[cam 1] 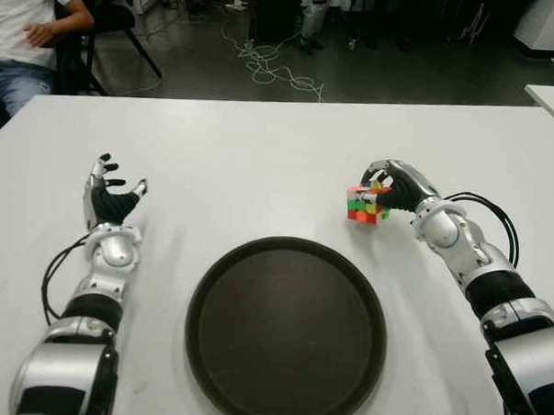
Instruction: Pick up the Rubik's Cube and put it in the plate
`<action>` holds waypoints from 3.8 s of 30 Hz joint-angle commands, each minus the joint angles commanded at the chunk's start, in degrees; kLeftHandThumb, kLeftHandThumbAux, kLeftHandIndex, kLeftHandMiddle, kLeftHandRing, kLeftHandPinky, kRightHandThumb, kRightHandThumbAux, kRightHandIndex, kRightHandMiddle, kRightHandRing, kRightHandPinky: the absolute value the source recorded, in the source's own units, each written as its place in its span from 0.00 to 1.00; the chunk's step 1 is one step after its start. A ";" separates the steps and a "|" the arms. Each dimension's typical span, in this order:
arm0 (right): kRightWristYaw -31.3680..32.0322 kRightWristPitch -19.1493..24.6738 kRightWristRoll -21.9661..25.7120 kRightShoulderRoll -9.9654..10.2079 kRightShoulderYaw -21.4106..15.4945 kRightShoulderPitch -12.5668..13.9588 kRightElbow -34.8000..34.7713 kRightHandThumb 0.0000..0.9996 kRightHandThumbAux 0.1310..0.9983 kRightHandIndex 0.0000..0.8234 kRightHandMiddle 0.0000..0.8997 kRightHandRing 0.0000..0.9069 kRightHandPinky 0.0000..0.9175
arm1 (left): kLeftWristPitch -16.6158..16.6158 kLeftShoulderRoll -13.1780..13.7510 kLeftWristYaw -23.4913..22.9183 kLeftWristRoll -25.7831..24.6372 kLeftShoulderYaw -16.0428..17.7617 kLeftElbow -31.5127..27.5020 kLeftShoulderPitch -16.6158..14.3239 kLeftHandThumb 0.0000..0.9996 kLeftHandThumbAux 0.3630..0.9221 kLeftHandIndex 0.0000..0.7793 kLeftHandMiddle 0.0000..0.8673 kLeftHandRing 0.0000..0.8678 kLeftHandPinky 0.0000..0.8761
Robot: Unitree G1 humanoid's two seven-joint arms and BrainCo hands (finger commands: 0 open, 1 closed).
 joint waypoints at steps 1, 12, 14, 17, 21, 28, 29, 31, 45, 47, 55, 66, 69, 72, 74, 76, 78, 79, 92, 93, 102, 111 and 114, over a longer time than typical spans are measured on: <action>0.10 0.02 0.08 0.02 -0.06 0.01 -0.06 0.71 0.68 0.53 0.88 0.88 0.86 | 0.12 0.00 -0.06 -0.02 -0.01 -0.04 0.00 0.12 0.74 0.16 0.26 0.34 0.48; 0.51 0.54 0.31 0.09 -0.45 0.29 -0.71 0.71 0.68 0.53 0.88 0.87 0.85 | -0.41 0.00 -0.66 -0.40 0.17 -0.23 0.13 0.12 0.77 0.16 0.28 0.37 0.49; 0.57 0.25 0.46 0.10 -0.60 0.35 -0.72 0.71 0.68 0.53 0.88 0.87 0.85 | -0.60 0.05 -0.59 -0.27 0.08 -0.23 0.16 0.13 0.76 0.16 0.27 0.35 0.49; 0.67 -0.37 0.70 0.05 -0.80 0.37 -0.57 0.71 0.68 0.53 0.88 0.88 0.85 | -0.84 0.11 -0.42 -0.01 -0.13 -0.21 0.22 0.15 0.73 0.16 0.25 0.32 0.47; 0.58 -0.75 0.82 -0.02 -0.82 0.37 -0.52 0.71 0.68 0.53 0.88 0.88 0.85 | -0.99 0.12 -0.33 -0.05 -0.17 -0.17 0.23 0.16 0.73 0.17 0.24 0.32 0.47; 0.30 -1.86 2.05 -0.05 -2.14 0.24 -1.08 0.71 0.68 0.53 0.88 0.88 0.85 | -0.91 -0.05 -0.28 -0.43 0.08 0.04 0.10 0.14 0.75 0.16 0.27 0.36 0.51; -0.08 -2.21 2.46 0.07 -2.57 0.31 -1.36 0.71 0.68 0.53 0.87 0.88 0.85 | -0.88 -0.06 -0.22 -0.45 0.10 0.11 0.08 0.14 0.75 0.16 0.28 0.37 0.52; -0.54 -2.76 3.07 0.22 -3.19 0.46 -1.91 0.71 0.68 0.53 0.87 0.88 0.85 | -0.82 -0.04 -0.11 -0.42 0.10 0.24 0.04 0.14 0.75 0.17 0.29 0.37 0.51; -1.61 -9.29 7.62 1.77 -6.94 2.42 -6.80 0.70 0.68 0.53 0.89 0.90 0.88 | -0.69 -0.14 -0.09 -0.34 0.00 0.31 -0.10 0.15 0.78 0.15 0.26 0.34 0.48; -1.34 -10.92 8.40 1.97 -7.37 2.69 -7.31 0.70 0.68 0.53 0.89 0.90 0.88 | -0.54 -0.19 -0.27 -0.47 0.07 0.31 -0.13 0.15 0.78 0.15 0.27 0.36 0.49; 1.47 -16.96 12.62 3.09 -9.05 3.74 -9.35 0.70 0.68 0.53 0.88 0.88 0.86 | -0.58 -0.30 -0.26 -0.61 0.13 0.25 -0.20 0.15 0.77 0.15 0.26 0.32 0.45; 7.30 -14.51 17.11 4.67 -10.27 5.48 -13.91 0.70 0.68 0.53 0.87 0.88 0.87 | -0.56 -0.22 -0.34 -0.71 0.20 0.24 -0.12 0.12 0.77 0.16 0.29 0.37 0.51; 8.65 -13.37 17.88 5.22 -10.36 6.26 -15.91 0.70 0.68 0.53 0.87 0.89 0.87 | -0.49 -0.18 -0.44 -0.77 0.20 0.24 -0.11 0.11 0.77 0.16 0.29 0.38 0.51; 9.49 -11.97 17.90 5.82 -10.00 7.56 -18.69 0.70 0.68 0.53 0.88 0.89 0.88 | -0.51 -0.16 -0.55 -0.88 0.21 0.29 -0.12 0.12 0.77 0.16 0.31 0.39 0.53; 9.97 -10.73 17.59 6.57 -9.33 8.94 -21.54 0.70 0.67 0.53 0.88 0.90 0.88 | -0.62 -0.18 -0.65 -0.99 0.26 0.32 -0.11 0.13 0.76 0.16 0.30 0.39 0.52; 10.32 -9.65 17.37 7.09 -9.00 9.86 -23.61 0.70 0.68 0.53 0.88 0.90 0.89 | -0.72 -0.19 -0.72 -1.10 0.28 0.31 -0.09 0.14 0.76 0.16 0.30 0.39 0.52; 11.14 -8.23 17.29 7.71 -8.32 10.96 -26.35 0.70 0.68 0.53 0.89 0.91 0.89 | -0.82 -0.19 -0.76 -1.14 0.27 0.25 -0.06 0.14 0.77 0.16 0.30 0.39 0.52; 11.53 -7.60 17.27 7.93 -8.04 11.42 -27.53 0.70 0.68 0.53 0.89 0.91 0.89 | -0.84 -0.20 -0.74 -1.12 0.24 0.20 -0.04 0.14 0.76 0.15 0.29 0.38 0.51; 23.32 -0.97 20.99 8.16 -4.37 14.87 -36.31 0.69 0.68 0.53 0.90 0.92 0.90 | -0.74 -0.06 -0.07 -0.36 -0.34 0.00 0.14 0.13 0.77 0.15 0.26 0.34 0.49; 24.77 0.11 21.84 8.01 -4.24 15.05 -37.26 0.69 0.68 0.53 0.90 0.91 0.90 | -0.68 -0.03 0.05 -0.29 -0.38 0.06 0.10 0.13 0.78 0.15 0.26 0.35 0.50; 29.87 7.35 23.02 6.86 -3.76 16.13 -42.95 0.70 0.68 0.53 0.89 0.90 0.88 | -0.53 -0.15 0.22 -0.75 0.02 0.66 -0.22 0.16 0.77 0.16 0.26 0.34 0.48; 29.74 9.88 21.69 6.44 -3.36 17.19 -45.44 0.69 0.68 0.53 0.89 0.90 0.87 | -1.42 -0.38 -0.88 -1.95 0.84 0.55 -0.03 0.14 0.74 0.16 0.26 0.33 0.46; 30.50 10.58 22.27 6.28 -3.36 17.55 -46.00 0.69 0.68 0.53 0.89 0.89 0.87 | -1.41 -0.38 -1.10 -2.06 0.93 0.45 0.01 0.13 0.74 0.16 0.28 0.35 0.46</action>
